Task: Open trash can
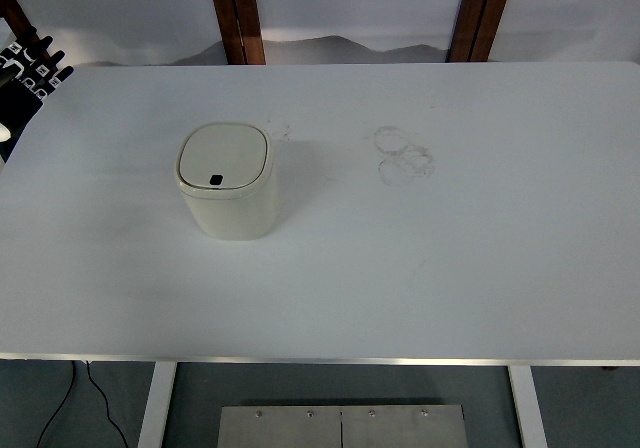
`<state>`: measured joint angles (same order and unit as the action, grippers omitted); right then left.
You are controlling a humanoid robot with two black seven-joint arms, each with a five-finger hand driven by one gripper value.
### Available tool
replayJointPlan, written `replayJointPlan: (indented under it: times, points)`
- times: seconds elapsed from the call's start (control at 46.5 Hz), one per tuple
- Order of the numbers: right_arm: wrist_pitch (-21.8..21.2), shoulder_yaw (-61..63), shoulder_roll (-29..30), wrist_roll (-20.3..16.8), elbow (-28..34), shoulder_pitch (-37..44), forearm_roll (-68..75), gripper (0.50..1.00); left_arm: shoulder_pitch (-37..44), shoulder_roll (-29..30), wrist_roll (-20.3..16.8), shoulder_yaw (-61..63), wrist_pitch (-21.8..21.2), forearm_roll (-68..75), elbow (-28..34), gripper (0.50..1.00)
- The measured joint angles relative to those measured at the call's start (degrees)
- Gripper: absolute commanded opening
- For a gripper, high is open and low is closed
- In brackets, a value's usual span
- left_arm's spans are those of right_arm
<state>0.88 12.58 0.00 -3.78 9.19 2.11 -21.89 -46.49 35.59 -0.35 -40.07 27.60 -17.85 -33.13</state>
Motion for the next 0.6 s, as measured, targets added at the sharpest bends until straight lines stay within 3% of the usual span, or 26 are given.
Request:
replayJointPlan:
  times: [0.602]
  points:
    - [0.0, 0.1, 0.0, 0.0, 0.0, 0.0, 0.0, 0.995, 0.5, -0.3, 0.0, 0.1, 0.0, 0.0, 0.0, 1.0]
